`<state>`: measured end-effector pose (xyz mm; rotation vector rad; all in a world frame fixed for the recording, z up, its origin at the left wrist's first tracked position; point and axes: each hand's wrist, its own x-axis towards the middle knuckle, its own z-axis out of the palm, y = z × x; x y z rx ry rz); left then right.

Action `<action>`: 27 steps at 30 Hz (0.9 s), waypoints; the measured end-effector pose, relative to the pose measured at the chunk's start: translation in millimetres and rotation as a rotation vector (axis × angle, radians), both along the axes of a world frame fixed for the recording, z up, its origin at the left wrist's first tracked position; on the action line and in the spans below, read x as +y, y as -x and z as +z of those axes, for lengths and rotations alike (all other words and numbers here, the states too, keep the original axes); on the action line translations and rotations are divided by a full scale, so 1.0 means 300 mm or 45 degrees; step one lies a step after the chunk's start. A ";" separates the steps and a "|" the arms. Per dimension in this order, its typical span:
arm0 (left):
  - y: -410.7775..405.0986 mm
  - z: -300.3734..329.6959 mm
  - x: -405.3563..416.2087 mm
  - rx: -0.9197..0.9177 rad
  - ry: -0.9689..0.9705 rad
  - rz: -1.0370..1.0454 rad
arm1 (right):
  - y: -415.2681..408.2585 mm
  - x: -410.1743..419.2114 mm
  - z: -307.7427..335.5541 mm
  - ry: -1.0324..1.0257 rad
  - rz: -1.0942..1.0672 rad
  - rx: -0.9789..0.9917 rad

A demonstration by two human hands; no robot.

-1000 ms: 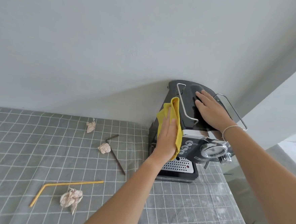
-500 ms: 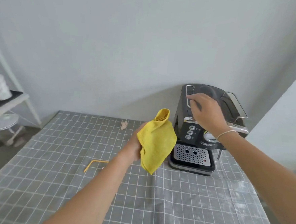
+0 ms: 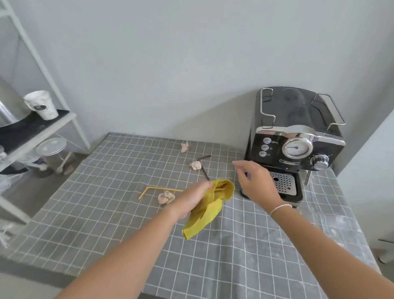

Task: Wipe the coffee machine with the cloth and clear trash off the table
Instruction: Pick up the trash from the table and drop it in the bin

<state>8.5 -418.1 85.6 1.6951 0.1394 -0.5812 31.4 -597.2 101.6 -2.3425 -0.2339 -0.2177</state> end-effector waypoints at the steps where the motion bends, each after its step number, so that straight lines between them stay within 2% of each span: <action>1: 0.003 -0.022 0.002 0.026 -0.033 -0.006 | -0.004 -0.006 -0.027 -0.015 -0.034 0.047; 5: -0.018 -0.095 0.058 0.085 -0.091 -0.028 | -0.020 0.002 -0.133 -0.027 -0.102 0.191; 11: -0.145 -0.175 0.242 -0.007 -0.205 0.105 | -0.093 0.113 -0.231 -0.005 -0.146 0.253; 13: -0.198 -0.204 0.321 -0.092 -0.336 0.119 | -0.137 0.180 -0.254 0.018 -0.161 0.299; 16: -0.262 -0.253 0.432 -0.281 -0.641 -0.065 | -0.202 0.273 -0.285 0.097 -0.167 0.365; 19: -0.321 -0.309 0.534 -0.355 -0.817 -0.220 | -0.245 0.398 -0.339 0.215 -0.024 0.375; 23: -0.383 -0.371 0.621 -0.427 -0.939 -0.433 | -0.259 0.552 -0.406 0.350 0.116 0.388; 27: -0.414 -0.404 0.643 -0.533 -0.950 -0.576 | -0.287 0.570 -0.443 0.378 -0.028 0.350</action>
